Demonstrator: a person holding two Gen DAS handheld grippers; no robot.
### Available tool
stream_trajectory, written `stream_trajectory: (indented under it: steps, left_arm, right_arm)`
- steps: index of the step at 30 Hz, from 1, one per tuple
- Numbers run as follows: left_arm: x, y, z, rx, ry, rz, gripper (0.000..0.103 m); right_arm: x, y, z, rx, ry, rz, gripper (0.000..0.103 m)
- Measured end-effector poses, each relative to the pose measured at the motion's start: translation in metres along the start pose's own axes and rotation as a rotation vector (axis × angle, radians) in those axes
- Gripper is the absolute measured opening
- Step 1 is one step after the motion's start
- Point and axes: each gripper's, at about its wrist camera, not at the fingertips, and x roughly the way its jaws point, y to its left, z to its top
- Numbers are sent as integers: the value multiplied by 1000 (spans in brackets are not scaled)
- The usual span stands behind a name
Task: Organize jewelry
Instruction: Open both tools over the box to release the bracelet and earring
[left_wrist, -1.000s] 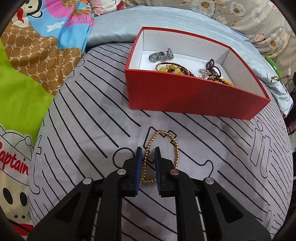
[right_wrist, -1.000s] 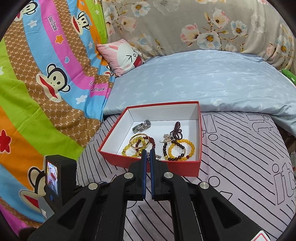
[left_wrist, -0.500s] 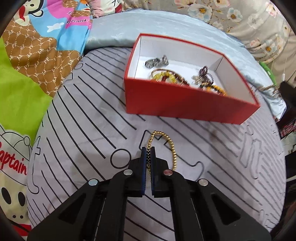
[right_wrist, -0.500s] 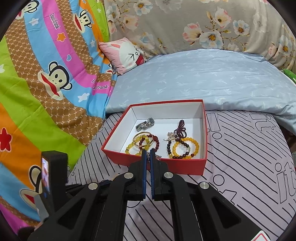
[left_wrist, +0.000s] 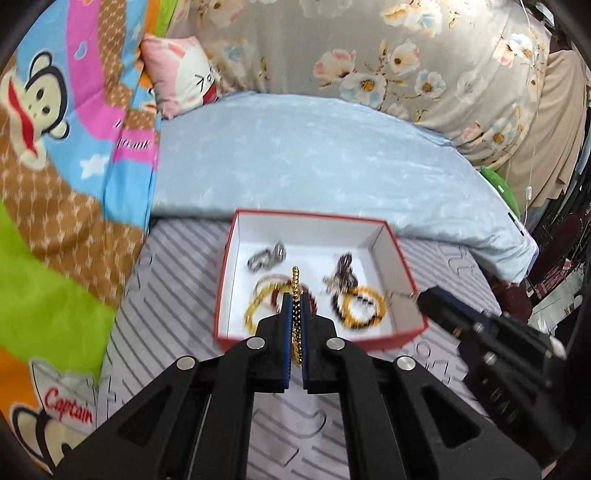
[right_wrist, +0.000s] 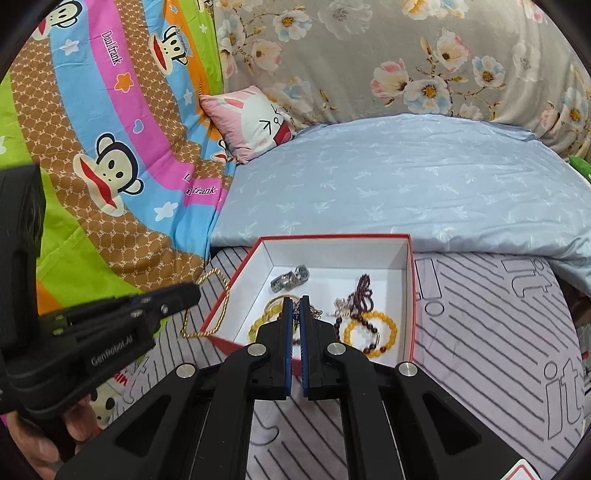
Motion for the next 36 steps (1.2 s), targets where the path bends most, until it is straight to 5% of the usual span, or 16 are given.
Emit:
stream_trajectory:
  steps: [13,14,17,24,36]
  left_arm:
    - [75,-15,41,16,26,67,4]
    - [79,-13,40,7,26,71,7]
    - [87,-5,36,-31,36,113,45]
    - [92,-1,30,-24,46,139,46]
    - [88,-4,28,-18,52,144,46]
  right_arm:
    - [65,-26,26,42,52,-40,9]
    - [67,-27,24,38,56,-48,12]
    - [71,-28,20,31,51,-89,21]
    - [74,-34,13,46,68,-114,33]
    - [70,-33,11,39,70,-127,34]
